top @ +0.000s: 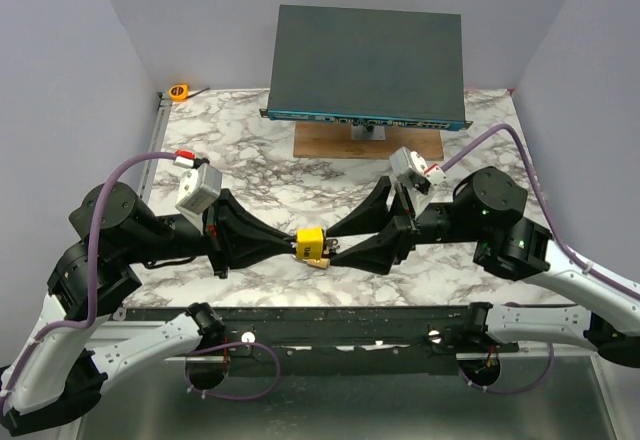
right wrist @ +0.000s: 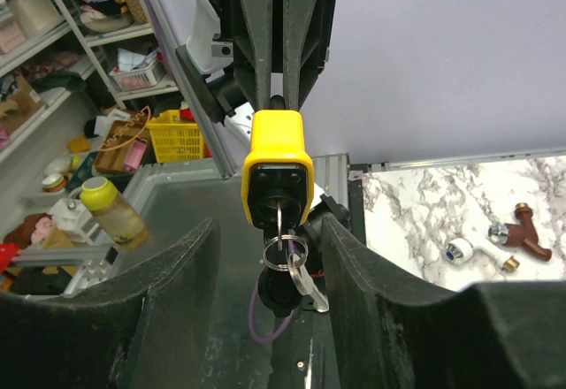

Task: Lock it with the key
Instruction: Lock the lock.

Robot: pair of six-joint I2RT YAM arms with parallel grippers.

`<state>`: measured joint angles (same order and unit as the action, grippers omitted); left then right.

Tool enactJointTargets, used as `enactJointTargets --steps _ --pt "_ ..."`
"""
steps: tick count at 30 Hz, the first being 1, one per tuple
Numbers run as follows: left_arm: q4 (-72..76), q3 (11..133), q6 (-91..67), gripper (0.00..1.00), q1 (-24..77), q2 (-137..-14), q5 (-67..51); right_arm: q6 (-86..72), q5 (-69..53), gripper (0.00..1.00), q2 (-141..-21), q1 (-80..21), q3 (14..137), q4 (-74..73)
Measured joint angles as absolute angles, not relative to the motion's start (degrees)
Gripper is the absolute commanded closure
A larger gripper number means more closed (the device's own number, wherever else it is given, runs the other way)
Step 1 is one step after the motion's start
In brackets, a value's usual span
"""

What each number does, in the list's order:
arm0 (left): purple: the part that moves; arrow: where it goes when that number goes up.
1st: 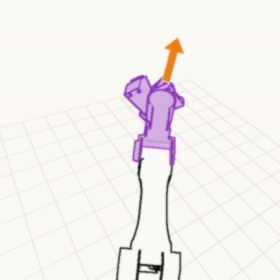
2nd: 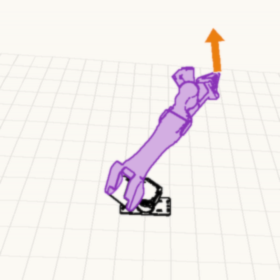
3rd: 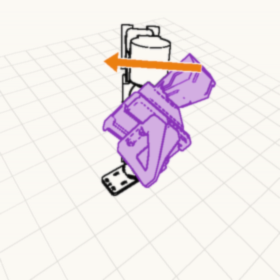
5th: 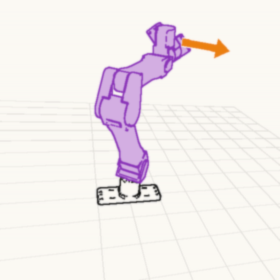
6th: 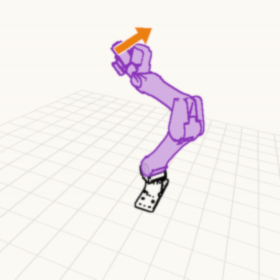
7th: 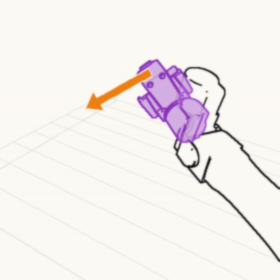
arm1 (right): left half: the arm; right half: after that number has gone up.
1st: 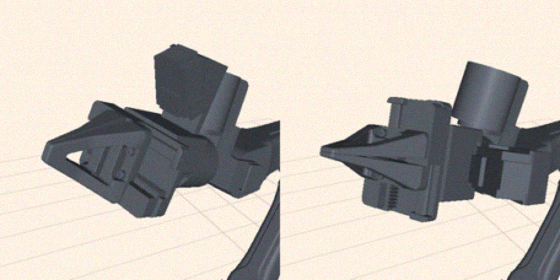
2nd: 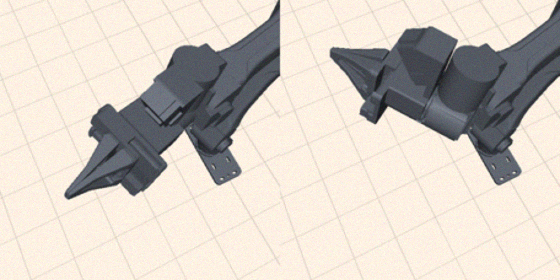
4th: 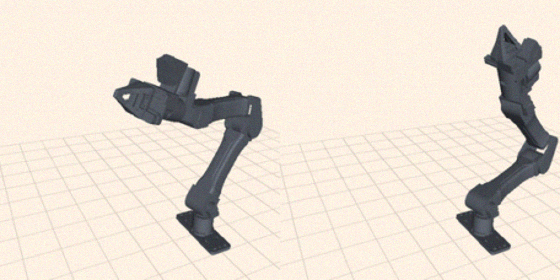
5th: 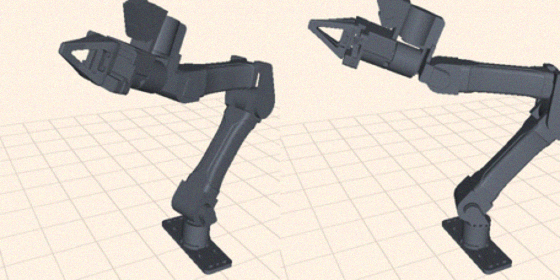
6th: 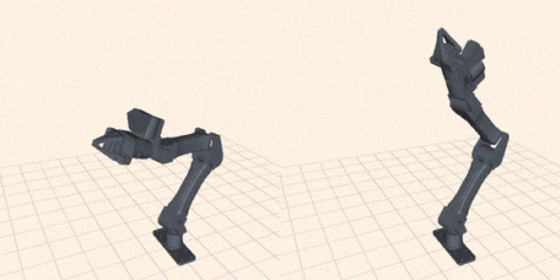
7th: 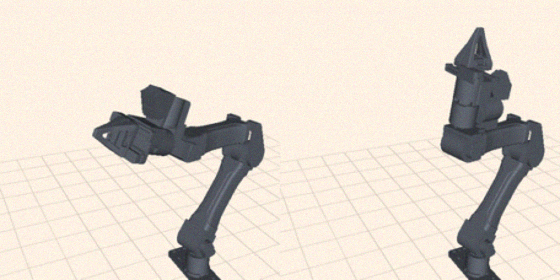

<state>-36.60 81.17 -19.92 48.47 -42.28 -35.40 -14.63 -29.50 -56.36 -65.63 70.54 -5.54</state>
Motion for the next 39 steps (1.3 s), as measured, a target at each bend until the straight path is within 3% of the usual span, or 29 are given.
enactJointTargets --steps 7,11,25,30,32,39 --pt "-36.60 81.17 -19.92 1.00 48.38 -42.61 -35.40 -15.00 -29.39 0.59 -54.59 -65.63 70.54 -5.39" --pt "-36.58 81.17 -19.92 1.00 48.36 -42.83 -35.55 -15.00 -29.23 0.61 -54.68 -65.63 70.57 -5.10" --pt "-36.51 81.73 -20.18 1.00 48.12 -43.40 -36.18 -15.16 -27.75 0.90 -56.03 -65.63 70.57 -4.45" --pt "-36.25 81.73 -20.82 1.00 48.12 -43.48 -36.73 -15.42 -27.70 0.93 -55.70 -65.63 70.57 -4.32" --pt "-36.14 81.76 -20.95 1.00 48.12 -43.57 -36.84 -15.42 -27.70 0.99 -55.64 -65.63 70.54 -4.34" --pt "-35.88 81.76 -21.15 1.00 48.12 -43.68 -36.95 -15.40 -26.98 0.99 -55.44 -65.63 70.48 -4.32"
